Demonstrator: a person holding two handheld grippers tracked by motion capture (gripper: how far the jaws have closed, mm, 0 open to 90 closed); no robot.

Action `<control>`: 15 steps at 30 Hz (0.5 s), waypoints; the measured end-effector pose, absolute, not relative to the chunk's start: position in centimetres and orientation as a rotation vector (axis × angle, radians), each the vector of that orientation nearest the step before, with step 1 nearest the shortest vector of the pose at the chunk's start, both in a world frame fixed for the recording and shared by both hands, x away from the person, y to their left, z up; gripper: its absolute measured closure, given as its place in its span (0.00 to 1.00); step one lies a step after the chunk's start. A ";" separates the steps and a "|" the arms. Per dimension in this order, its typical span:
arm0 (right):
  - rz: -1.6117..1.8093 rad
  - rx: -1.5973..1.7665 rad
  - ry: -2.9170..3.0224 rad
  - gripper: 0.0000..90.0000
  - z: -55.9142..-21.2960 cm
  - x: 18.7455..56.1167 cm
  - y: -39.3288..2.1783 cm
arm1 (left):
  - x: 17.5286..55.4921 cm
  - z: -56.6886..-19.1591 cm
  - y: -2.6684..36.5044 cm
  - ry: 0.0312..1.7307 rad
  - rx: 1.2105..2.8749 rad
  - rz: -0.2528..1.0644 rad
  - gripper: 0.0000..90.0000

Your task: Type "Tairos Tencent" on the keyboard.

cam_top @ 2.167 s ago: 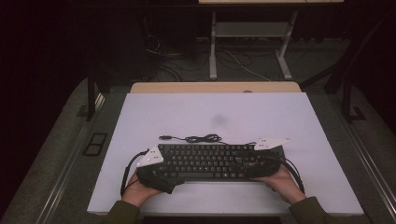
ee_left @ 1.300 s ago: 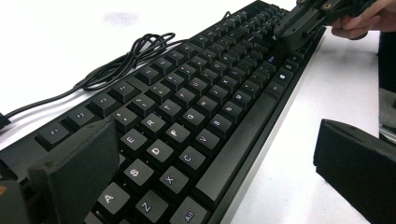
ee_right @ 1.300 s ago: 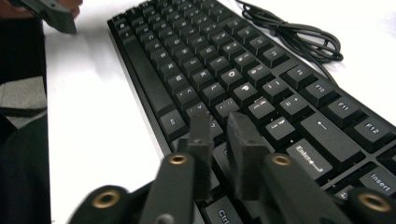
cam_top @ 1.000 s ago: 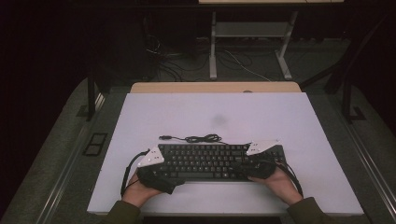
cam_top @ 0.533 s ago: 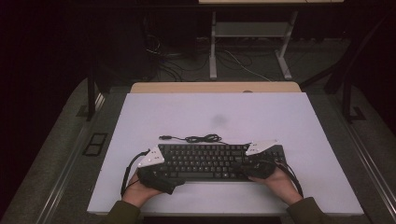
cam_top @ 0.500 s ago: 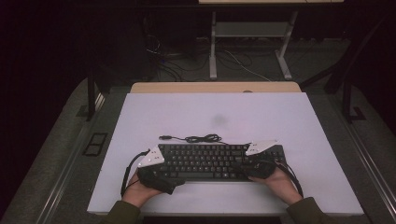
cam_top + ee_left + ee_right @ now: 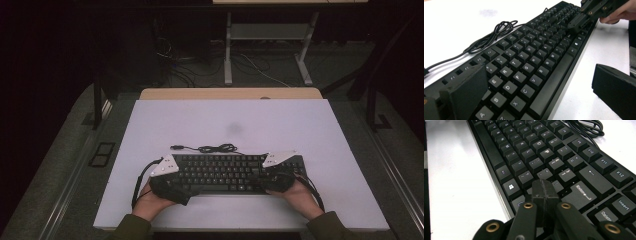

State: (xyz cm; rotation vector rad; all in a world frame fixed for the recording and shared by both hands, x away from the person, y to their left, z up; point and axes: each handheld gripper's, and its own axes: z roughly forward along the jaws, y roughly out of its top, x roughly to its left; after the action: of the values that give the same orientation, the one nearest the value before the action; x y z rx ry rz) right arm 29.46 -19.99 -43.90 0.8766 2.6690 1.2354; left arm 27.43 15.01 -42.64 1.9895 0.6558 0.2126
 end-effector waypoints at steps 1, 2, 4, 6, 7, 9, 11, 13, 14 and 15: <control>1.236 0.878 2.670 0.99 -43.9 29.5 -20.0 | 27.6 -42.6 15.0 0.658 1.984 0.207 0.00; 1.235 0.877 2.669 0.99 -43.9 29.5 -20.0 | 27.7 -42.5 14.9 0.660 1.978 0.208 0.00; 1.235 0.874 2.669 0.99 -43.9 29.5 -20.0 | 27.9 -42.3 14.8 0.666 1.972 0.216 0.01; 1.234 0.878 2.672 0.99 -43.9 29.5 -20.0 | 28.2 -42.2 14.6 0.664 1.968 0.214 0.03; 1.235 0.880 2.672 0.99 -43.9 29.5 -20.0 | 28.4 -42.1 14.6 0.663 1.967 0.213 0.03; 1.235 0.880 2.672 0.99 -43.9 29.5 -20.0 | 28.6 -42.0 14.4 0.660 1.970 0.214 0.04; 1.237 0.882 2.671 0.99 -43.9 29.5 -20.0 | 28.9 -41.9 14.2 0.661 1.970 0.213 0.07; 1.239 0.889 2.671 0.99 -43.9 29.5 -20.0 | 29.2 -41.8 14.0 0.662 1.962 0.212 0.10; 1.240 0.890 2.671 0.99 -43.9 29.5 -20.0 | 29.3 -41.7 13.9 0.660 1.964 0.211 0.13; 1.241 0.890 2.671 0.99 -43.9 29.5 -20.0 | 29.5 -41.7 13.8 0.655 1.969 0.219 0.15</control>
State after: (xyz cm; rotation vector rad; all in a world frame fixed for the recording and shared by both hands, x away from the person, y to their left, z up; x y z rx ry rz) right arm 29.50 -20.01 -43.91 0.8903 2.6706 1.2408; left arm 29.50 13.78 -41.67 1.9687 0.6549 0.2190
